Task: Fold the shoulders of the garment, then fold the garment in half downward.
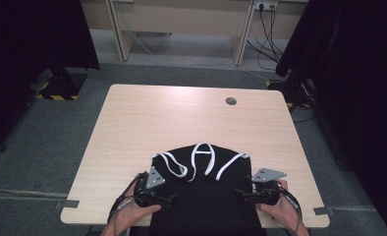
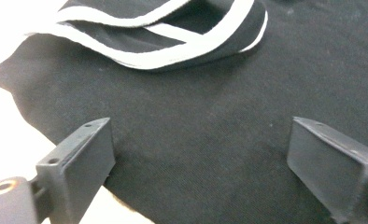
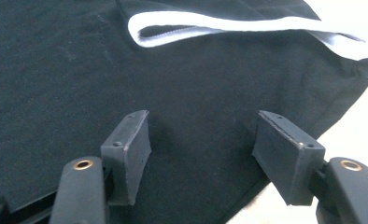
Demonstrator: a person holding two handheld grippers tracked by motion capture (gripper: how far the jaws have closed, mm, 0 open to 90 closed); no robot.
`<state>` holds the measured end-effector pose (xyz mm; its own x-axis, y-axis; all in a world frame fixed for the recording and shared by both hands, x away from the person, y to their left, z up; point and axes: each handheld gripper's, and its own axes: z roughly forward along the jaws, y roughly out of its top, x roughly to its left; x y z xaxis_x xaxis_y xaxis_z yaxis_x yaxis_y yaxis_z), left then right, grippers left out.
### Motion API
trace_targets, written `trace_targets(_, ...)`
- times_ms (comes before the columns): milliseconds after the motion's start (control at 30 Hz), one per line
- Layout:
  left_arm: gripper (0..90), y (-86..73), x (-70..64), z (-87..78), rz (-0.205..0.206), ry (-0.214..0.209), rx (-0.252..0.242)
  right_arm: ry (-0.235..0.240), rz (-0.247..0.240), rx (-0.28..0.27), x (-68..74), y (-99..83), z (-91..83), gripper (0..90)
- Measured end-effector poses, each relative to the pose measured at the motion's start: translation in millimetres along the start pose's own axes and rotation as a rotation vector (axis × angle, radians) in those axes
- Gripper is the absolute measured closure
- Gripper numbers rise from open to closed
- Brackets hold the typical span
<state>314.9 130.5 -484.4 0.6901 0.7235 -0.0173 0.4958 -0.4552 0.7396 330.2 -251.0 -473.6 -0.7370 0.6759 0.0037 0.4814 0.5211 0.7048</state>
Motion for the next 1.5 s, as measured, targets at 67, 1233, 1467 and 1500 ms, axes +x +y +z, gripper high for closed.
trace_targets(67,8.3,2.7,3.3,3.2,0.004,-0.006,-0.001,-0.008,0.014,0.003,-4.1,1.6,0.8,38.4)
trace_targets(1233,8.0,33.1,41.6,35.3,-0.018,0.013,-0.004,-0.032,0.077,-0.032,-42.6,19.9,23.2,28.9)
trace_targets(1467,5.4,35.9,52.8,27.0,-0.064,0.002,-0.025,-0.008,0.094,-0.053,-42.7,28.0,21.5,23.4)
trace_targets(1500,5.3,36.2,56.0,25.4,-0.069,0.008,-0.032,-0.011,0.092,-0.052,-43.5,29.0,21.5,23.2)
